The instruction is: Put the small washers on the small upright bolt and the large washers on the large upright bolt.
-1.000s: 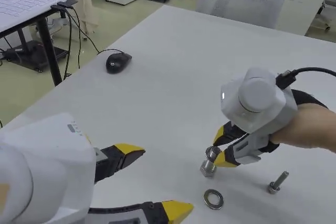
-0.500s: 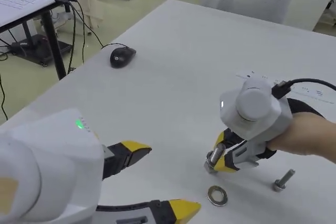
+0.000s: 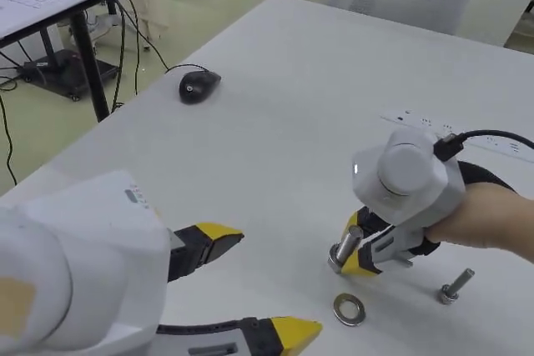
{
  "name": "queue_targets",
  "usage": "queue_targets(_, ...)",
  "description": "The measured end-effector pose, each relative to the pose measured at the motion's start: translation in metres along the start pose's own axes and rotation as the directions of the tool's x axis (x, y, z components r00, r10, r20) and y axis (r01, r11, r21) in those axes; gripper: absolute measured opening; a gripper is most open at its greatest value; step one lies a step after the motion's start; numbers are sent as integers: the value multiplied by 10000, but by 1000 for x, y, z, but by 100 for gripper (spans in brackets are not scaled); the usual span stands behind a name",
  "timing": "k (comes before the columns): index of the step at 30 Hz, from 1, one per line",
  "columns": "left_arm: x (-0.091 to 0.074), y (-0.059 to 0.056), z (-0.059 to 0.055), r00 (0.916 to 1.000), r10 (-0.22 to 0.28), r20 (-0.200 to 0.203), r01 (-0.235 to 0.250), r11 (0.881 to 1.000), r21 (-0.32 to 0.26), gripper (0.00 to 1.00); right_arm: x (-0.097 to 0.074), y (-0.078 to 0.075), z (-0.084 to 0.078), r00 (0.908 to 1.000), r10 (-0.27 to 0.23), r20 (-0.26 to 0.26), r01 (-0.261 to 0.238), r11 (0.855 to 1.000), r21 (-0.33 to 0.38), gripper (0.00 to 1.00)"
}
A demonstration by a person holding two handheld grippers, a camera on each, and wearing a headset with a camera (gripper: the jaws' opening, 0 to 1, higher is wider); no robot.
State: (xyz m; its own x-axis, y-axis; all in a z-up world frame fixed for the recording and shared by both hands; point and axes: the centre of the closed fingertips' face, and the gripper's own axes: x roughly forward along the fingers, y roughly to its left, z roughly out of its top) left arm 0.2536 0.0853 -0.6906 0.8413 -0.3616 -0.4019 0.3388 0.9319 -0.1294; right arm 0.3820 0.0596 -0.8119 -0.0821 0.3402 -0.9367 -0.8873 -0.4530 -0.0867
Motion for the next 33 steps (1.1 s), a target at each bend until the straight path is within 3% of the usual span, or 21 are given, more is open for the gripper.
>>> queue_targets(7,-3,1,1,10000,61,18,-61,10000,34,58,-4,1,1,9996,-166,236,165,9998,75,26)
queue_targets(14,-3,-1,3,10000,30,36,-30,9999,164,58,-19,7,-12,9988,-458,168,453,9986,277,26)
queue_targets(24,-3,-9,5,9999,-139,-3,139,9989,453,58,-32,35,-27,9975,-672,234,652,9948,785,25)
queue_targets(33,-4,-18,8,9995,-316,9,315,9971,689,58,-30,63,-32,9976,-608,343,564,9913,1190,24)
